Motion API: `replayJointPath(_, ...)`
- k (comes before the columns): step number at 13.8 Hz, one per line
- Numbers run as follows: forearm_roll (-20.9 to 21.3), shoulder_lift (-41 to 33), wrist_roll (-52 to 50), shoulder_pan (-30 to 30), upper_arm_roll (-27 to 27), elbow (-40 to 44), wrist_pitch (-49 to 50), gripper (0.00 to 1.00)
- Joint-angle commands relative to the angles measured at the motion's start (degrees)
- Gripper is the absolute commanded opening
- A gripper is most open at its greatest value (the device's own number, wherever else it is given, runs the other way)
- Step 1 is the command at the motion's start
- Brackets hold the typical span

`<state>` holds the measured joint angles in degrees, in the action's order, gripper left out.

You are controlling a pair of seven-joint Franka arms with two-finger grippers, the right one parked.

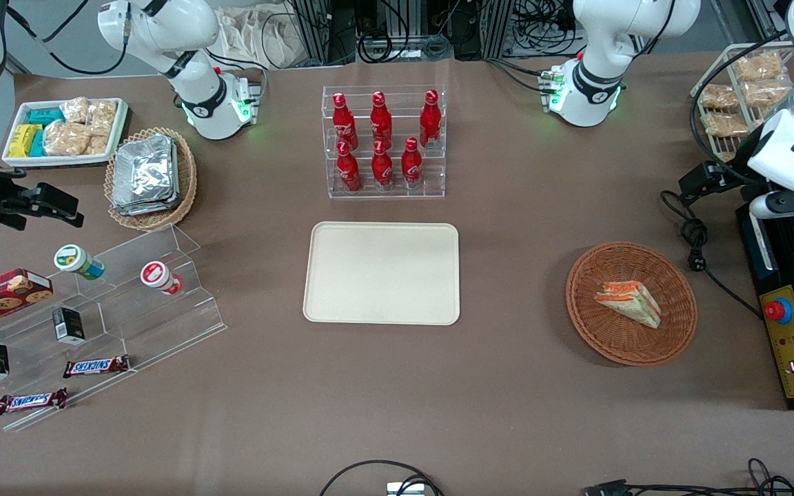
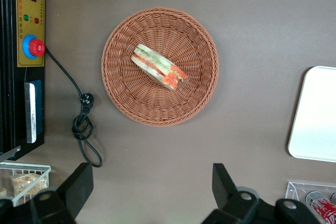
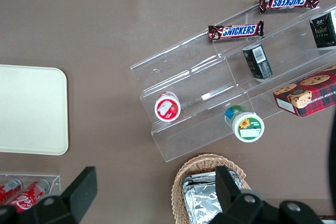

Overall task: Place sandwich from basket to tray
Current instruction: 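Move the left gripper over the wicker basket toward the sandwich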

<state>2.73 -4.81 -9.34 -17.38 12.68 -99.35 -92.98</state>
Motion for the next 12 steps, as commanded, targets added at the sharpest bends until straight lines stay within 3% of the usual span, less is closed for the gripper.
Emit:
replayJointPath(1, -0.54, 0.24, 0.82, 0.95, -0.64, 1.27, 1.31, 1.0)
replayJointPath(9, 0.61, 1.55, -1.28, 0.95, -0.64, 0.56, -2.29, 1.0)
replayJointPath(12, 0.25, 3.39, -19.6, 0.86, -0.72, 0.21, -3.52, 1.0)
